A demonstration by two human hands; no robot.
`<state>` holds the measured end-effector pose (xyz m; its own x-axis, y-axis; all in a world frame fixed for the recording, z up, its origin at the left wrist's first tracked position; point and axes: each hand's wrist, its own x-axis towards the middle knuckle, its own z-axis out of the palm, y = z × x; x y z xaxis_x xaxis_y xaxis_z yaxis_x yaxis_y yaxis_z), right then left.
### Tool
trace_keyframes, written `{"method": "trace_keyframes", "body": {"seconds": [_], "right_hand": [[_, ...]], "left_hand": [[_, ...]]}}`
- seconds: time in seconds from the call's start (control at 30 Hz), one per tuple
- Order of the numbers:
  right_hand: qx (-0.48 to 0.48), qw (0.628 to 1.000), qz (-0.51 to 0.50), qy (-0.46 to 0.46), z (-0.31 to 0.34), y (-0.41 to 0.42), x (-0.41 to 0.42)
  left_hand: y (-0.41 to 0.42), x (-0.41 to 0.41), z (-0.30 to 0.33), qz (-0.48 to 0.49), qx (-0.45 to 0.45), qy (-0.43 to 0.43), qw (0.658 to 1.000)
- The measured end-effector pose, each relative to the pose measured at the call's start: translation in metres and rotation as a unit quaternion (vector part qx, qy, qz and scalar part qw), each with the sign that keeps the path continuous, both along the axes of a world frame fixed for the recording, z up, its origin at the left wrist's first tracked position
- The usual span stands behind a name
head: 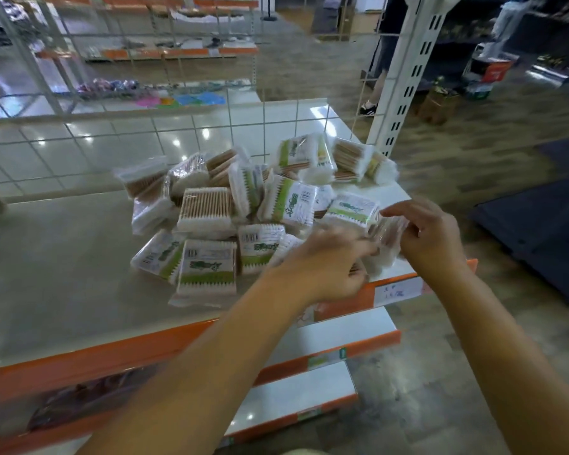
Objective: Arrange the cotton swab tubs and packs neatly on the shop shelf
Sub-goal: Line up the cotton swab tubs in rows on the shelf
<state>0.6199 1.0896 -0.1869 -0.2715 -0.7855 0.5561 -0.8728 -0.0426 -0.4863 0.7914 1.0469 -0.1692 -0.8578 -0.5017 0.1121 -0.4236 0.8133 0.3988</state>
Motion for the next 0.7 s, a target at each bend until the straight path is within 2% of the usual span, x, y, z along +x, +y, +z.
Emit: {"method": "trace_keyframes", "body": {"seconds": [0.1,0.17,0.4,0.6,0.7], "right_hand": [[0.014,0.996,0.036,0.086,-0.011,0.001,-0.008],[0.037,0.992,0.026,0.114,-0.017,0.001,-0.008],[0.142,0.985,0.016,0.099,-0.022,0.003,-0.004],[0.130,0.988,-0.004,0.080,-0.020,0.004,-0.006],[0.110,0.991,-0.010,0.071,-0.019,0.006,-0.005]], "left_hand": [[0.000,0.008,-0.009,-0.010,0.007,-0.014,1.000],[-0.002,0.010,-0.016,-0.006,-0.009,-0.012,1.000],[-0.005,0.004,-0.029,0.045,-0.065,0.047,0.996],[-0.011,-0.006,-0.028,0.125,-0.063,0.078,0.987],[-0.016,-0.007,-0.027,0.142,-0.054,0.126,0.980]]}}
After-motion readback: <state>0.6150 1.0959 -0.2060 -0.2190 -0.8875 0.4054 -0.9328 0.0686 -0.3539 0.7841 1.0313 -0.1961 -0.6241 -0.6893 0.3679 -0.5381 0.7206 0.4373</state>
